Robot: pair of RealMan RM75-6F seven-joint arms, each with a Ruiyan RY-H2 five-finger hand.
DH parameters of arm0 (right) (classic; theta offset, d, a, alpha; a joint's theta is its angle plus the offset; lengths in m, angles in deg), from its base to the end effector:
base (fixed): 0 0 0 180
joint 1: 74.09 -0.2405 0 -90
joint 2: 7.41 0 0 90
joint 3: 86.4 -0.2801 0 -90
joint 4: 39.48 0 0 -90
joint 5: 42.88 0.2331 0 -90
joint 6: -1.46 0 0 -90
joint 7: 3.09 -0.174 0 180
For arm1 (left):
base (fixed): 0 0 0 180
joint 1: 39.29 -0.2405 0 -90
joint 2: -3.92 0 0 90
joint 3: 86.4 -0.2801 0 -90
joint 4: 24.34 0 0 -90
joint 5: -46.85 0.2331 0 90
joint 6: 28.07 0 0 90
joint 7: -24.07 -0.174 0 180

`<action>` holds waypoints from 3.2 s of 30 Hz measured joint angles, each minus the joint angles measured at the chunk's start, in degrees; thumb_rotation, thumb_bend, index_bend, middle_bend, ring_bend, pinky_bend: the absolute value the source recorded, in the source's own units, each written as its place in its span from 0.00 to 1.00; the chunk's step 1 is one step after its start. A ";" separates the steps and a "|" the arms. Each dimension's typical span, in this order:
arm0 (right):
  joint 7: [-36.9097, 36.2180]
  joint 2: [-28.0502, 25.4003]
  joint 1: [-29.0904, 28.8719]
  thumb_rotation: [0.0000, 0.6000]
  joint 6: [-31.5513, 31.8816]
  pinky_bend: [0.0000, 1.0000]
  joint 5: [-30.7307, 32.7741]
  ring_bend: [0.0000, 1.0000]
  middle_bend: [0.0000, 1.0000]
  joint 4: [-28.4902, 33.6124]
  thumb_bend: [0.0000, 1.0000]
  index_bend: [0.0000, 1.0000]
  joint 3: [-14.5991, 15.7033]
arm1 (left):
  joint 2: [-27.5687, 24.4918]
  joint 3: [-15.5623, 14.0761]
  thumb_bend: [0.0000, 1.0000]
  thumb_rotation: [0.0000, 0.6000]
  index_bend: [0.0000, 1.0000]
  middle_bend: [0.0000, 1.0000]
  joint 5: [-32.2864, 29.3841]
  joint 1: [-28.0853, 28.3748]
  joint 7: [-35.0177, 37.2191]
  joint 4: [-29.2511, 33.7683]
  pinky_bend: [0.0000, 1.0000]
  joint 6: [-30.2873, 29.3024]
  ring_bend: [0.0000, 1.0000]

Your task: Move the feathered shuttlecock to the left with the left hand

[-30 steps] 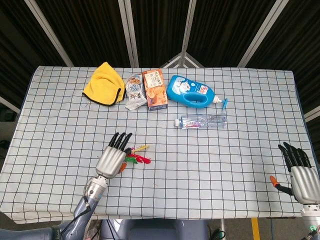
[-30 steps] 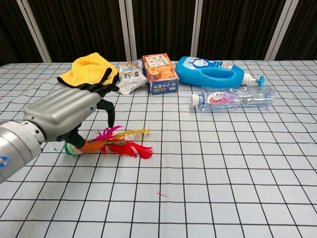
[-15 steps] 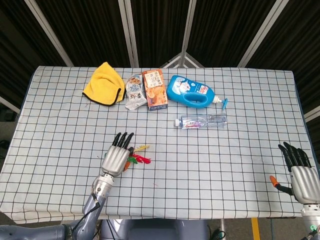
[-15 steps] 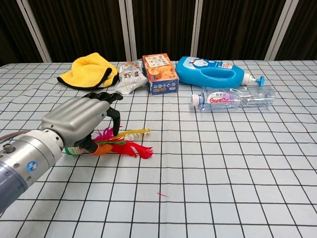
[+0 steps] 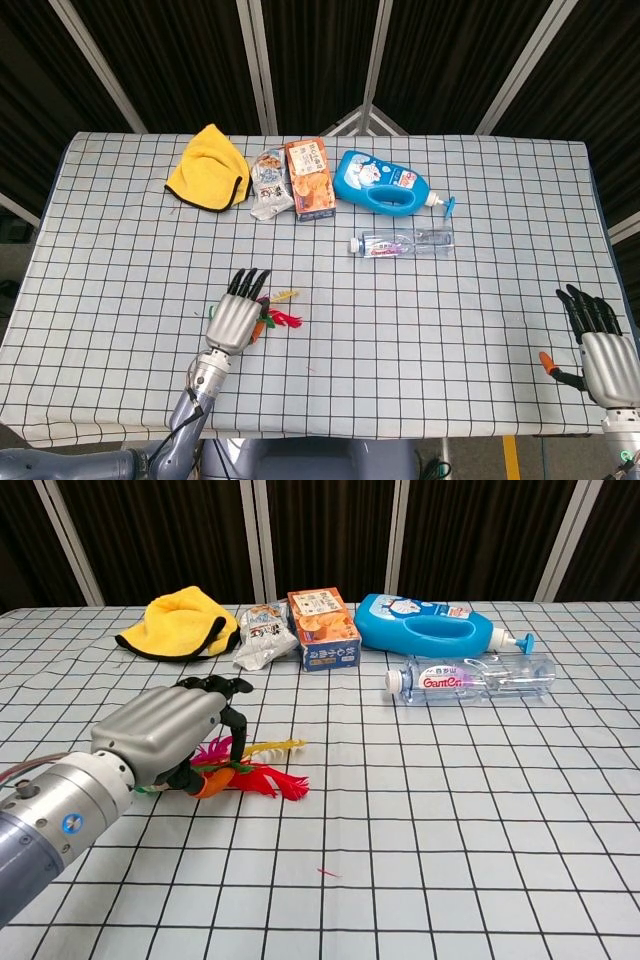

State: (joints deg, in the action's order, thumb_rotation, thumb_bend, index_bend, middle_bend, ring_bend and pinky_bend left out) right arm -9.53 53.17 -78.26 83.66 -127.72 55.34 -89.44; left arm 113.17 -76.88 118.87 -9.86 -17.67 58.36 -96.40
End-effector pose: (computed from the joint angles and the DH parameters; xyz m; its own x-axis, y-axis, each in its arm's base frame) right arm -0.3459 -0.2108 0.1594 0.3043 -0.0506 0.9512 -0.9518 0.0250 0.3058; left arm -0.1297 0.3021 -0.1253 0.4986 0.1308 0.8569 0.8346 -0.3393 -0.4339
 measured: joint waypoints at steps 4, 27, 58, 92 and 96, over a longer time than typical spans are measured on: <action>-0.13 -0.03 -0.01 1.00 -0.02 0.00 -0.06 0.00 0.00 0.01 0.33 0.00 0.00 | -0.21 -0.33 0.64 1.00 0.56 0.05 -0.16 -0.05 -0.02 -0.05 0.00 -0.38 0.00; 0.26 -0.11 0.08 1.00 0.12 0.00 -0.05 0.00 0.00 0.16 0.33 0.00 0.02 | -12.60 0.74 0.64 1.00 0.56 0.05 4.45 -2.35 6.65 11.73 0.00 -6.52 0.00; 1.39 -0.08 0.15 1.00 -0.20 0.00 0.61 0.00 0.00 0.57 0.33 0.00 -0.02 | -19.78 0.18 0.63 1.00 0.55 0.05 0.42 -5.92 18.02 9.98 0.00 -6.73 0.00; 2.25 -0.06 0.25 1.00 -0.04 0.00 0.24 0.00 0.00 0.50 0.33 0.00 0.16 | -36.07 -5.69 0.09 1.00 0.00 0.00 9.48 -12.84 28.93 19.18 0.00 -13.10 0.00; 2.84 0.03 0.24 1.00 -0.06 0.00 0.10 0.00 0.00 0.48 0.33 0.00 0.29 | -41.11 -8.29 0.09 1.00 0.00 0.00 12.34 -16.37 31.86 19.36 0.00 -16.73 0.00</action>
State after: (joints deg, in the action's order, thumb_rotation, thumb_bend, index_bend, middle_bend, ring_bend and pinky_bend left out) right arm -6.69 53.20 -78.02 83.59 -127.63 55.82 -89.15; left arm 72.06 -85.17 131.21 -26.22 14.19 77.71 -113.12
